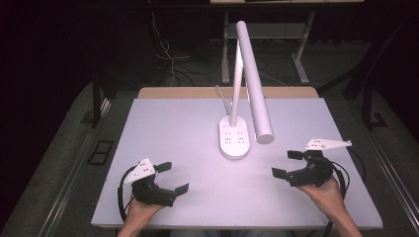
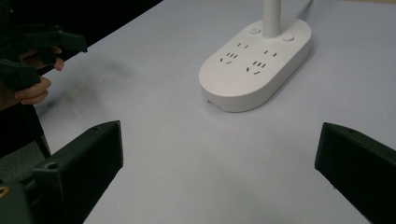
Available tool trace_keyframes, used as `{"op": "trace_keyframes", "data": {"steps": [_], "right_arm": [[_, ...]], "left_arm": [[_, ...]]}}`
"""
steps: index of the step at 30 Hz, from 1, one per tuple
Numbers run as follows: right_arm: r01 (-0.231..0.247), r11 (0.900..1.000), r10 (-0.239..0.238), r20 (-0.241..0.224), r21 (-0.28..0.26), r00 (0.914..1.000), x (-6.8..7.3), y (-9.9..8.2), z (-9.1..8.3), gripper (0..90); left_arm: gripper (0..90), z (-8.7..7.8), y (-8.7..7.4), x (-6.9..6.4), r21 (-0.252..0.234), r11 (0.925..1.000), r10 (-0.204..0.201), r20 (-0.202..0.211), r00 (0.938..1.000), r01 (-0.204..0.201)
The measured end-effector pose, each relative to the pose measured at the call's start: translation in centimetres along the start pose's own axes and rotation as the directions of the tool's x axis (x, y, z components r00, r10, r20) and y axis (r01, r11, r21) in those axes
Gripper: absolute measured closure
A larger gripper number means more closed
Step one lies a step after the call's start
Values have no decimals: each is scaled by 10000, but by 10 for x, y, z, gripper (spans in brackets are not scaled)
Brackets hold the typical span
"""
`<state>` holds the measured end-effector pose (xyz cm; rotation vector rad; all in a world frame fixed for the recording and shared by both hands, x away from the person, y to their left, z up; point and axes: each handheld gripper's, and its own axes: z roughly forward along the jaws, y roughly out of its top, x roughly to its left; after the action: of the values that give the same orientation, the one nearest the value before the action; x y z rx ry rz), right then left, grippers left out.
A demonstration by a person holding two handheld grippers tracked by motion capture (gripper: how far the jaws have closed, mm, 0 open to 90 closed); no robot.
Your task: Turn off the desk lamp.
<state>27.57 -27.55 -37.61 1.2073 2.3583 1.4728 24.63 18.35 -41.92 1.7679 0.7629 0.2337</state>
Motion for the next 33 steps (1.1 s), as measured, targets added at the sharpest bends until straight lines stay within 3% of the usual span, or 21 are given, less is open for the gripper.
{"op": "trace_keyframes", "data": {"steps": [33], "right_arm": [[495,9972,-486,-178,555,9987,-9,55,35,10]], "left_arm": [[0,0,0,0,-43,10000,-62,16,10000,62]]}}
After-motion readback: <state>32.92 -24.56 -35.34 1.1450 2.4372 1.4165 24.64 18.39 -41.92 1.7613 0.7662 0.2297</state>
